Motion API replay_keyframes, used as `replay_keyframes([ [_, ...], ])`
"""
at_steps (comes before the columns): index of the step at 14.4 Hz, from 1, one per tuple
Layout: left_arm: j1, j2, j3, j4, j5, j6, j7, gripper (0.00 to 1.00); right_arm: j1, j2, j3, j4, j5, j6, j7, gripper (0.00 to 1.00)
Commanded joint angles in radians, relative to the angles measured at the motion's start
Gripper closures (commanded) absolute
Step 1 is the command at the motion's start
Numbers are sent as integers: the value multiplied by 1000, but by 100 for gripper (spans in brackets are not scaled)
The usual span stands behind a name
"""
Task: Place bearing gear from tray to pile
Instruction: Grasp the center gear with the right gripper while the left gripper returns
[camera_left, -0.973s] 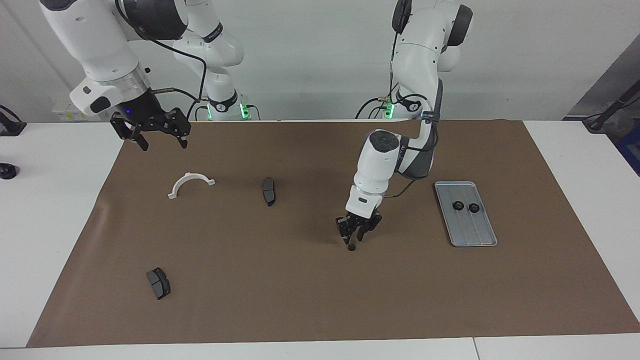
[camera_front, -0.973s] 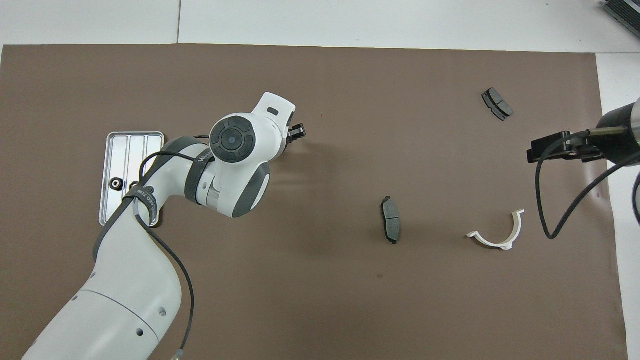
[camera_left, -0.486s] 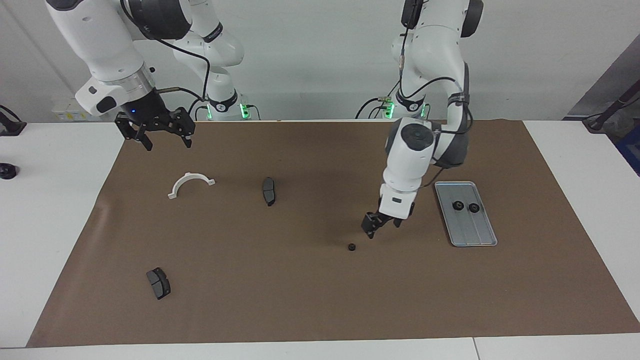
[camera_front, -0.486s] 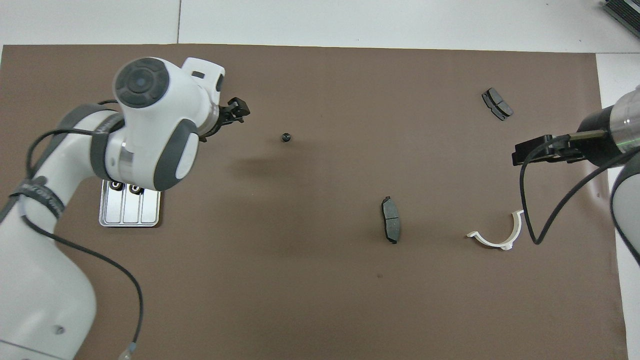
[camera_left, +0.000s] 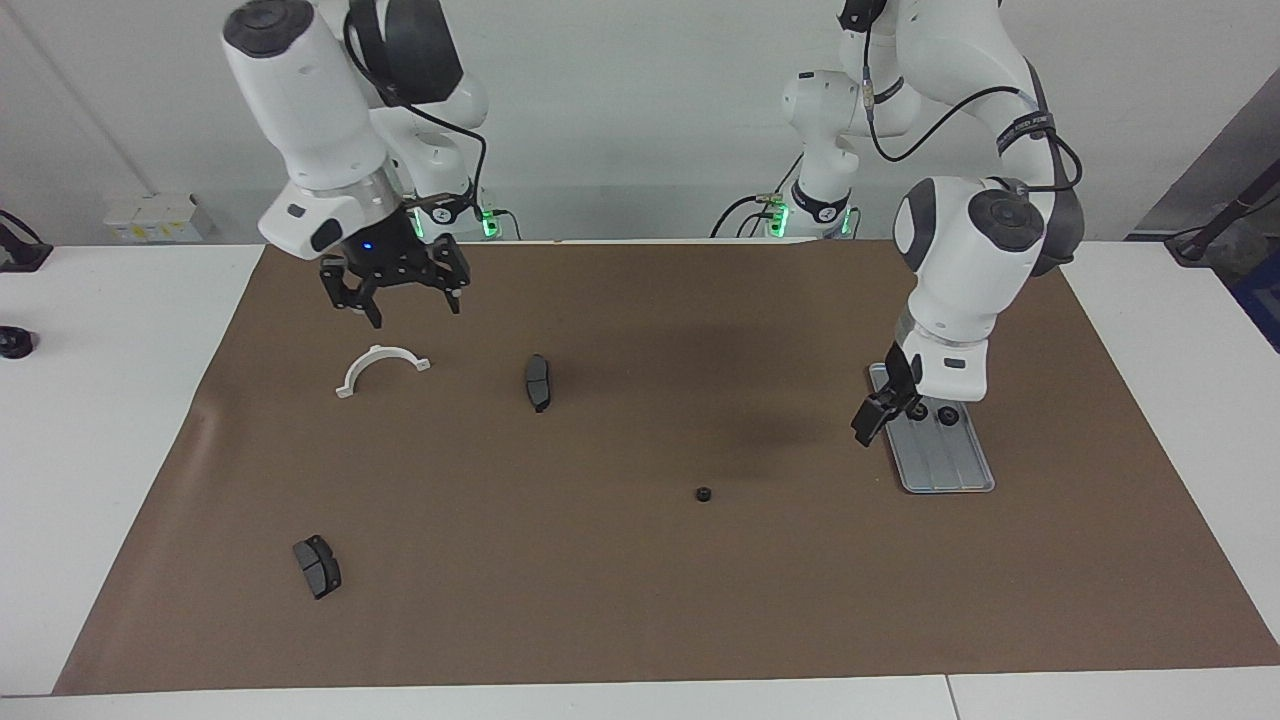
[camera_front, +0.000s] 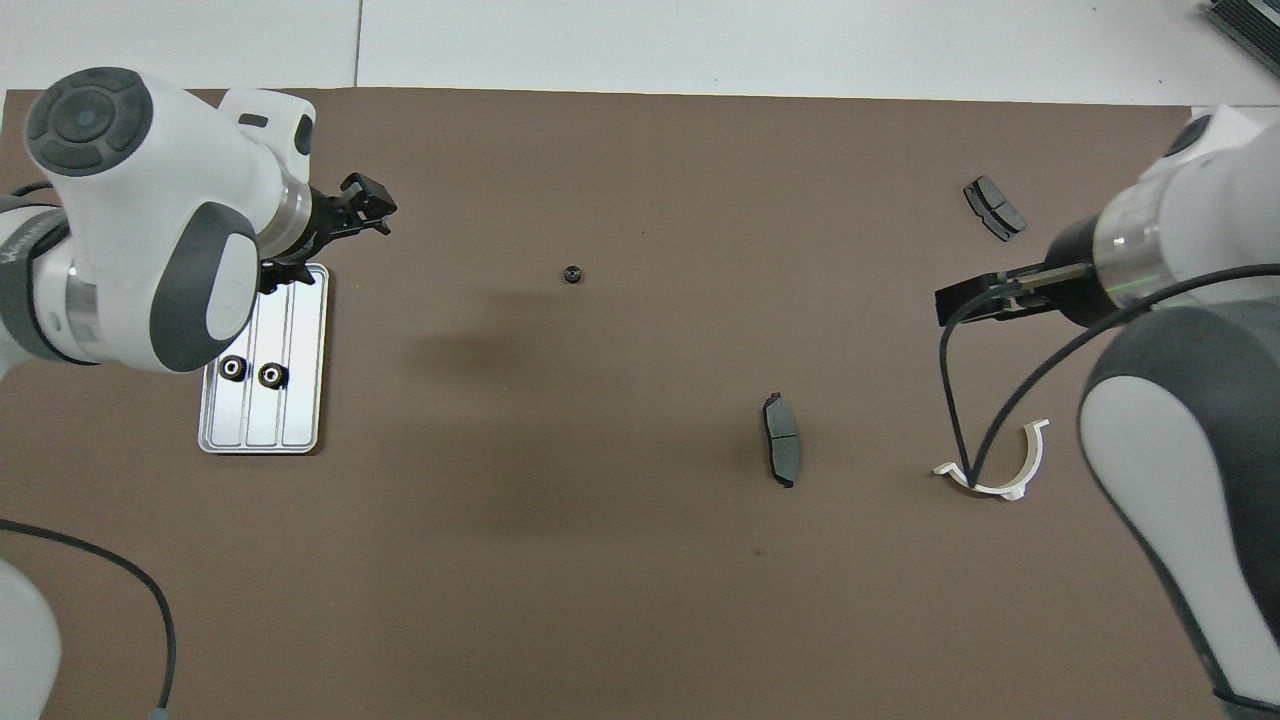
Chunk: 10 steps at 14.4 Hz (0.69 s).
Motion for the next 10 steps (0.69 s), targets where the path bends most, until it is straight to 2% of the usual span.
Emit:
replay_keyframes([
  [1, 80, -95, -10, -218, 9, 118, 85, 0, 78, 156, 0, 113, -50, 67, 89, 0],
  [4, 140, -152, -12, -410, 9, 313, 123, 0, 160, 265, -1, 141, -71, 243, 223, 0],
  [5, 148, -158, -10, -440, 9, 338, 116, 0, 184, 318, -1, 176, -94, 274, 245, 0],
  [8, 150, -155, -10, -499, 8, 381, 94, 0, 270, 539, -4, 386, -229, 294, 378, 0],
  [9, 150, -152, -10, -515, 8, 413, 58, 3, 274, 564, -1, 397, -261, 323, 387, 0],
  [10, 142, -149, -12, -527, 8, 444, 10, 11, 279, 567, -1, 390, -265, 363, 389, 0],
])
